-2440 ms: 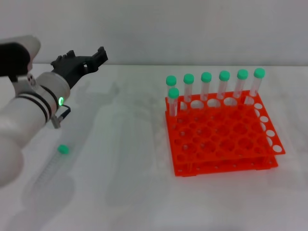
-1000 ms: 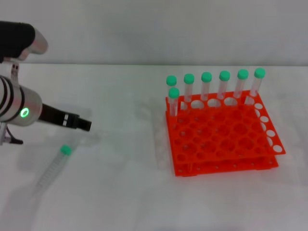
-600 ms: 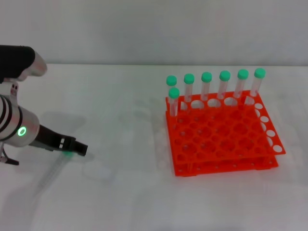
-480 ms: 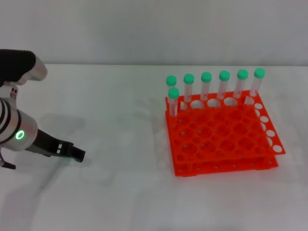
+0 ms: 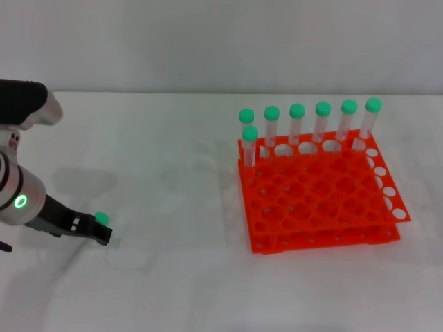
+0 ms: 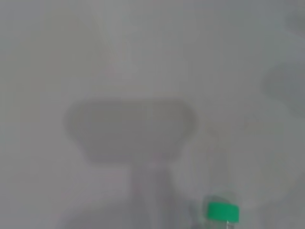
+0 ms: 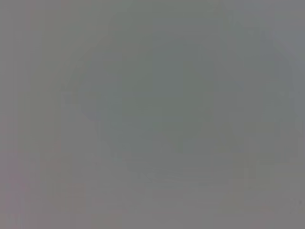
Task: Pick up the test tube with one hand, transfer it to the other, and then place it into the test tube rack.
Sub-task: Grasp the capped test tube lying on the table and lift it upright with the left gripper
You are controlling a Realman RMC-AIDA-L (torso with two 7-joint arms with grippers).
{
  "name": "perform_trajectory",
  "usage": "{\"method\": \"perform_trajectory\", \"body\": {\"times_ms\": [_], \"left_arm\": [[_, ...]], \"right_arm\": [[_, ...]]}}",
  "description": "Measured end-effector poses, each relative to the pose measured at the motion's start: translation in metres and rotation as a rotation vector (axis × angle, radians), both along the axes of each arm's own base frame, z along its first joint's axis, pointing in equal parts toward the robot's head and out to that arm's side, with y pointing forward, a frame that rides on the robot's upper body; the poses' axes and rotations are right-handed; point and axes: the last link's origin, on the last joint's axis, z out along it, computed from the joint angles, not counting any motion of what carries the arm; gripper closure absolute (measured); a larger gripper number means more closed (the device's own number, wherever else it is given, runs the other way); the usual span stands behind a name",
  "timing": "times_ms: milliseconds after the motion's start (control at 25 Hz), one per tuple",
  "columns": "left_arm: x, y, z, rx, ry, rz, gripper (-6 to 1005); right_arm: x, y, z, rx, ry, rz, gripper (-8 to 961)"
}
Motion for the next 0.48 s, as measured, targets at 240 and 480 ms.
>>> {"method": "perform_trajectory", "body": {"times_ms": [240,480], "left_arm": [[-0.0042,-0.0025,-0.0053,-0.021,-0.004,0.027,123],[-0.0063,-0.0060,-0.0076,-0.042,-0.003,0.046,123]], "right_arm": [[0.0001,-0.0001,0.0001,0.001,0.001,-0.001,88],[-0.0012,0.0013,0.0002,0.001,0.001,0.003,89]]}}
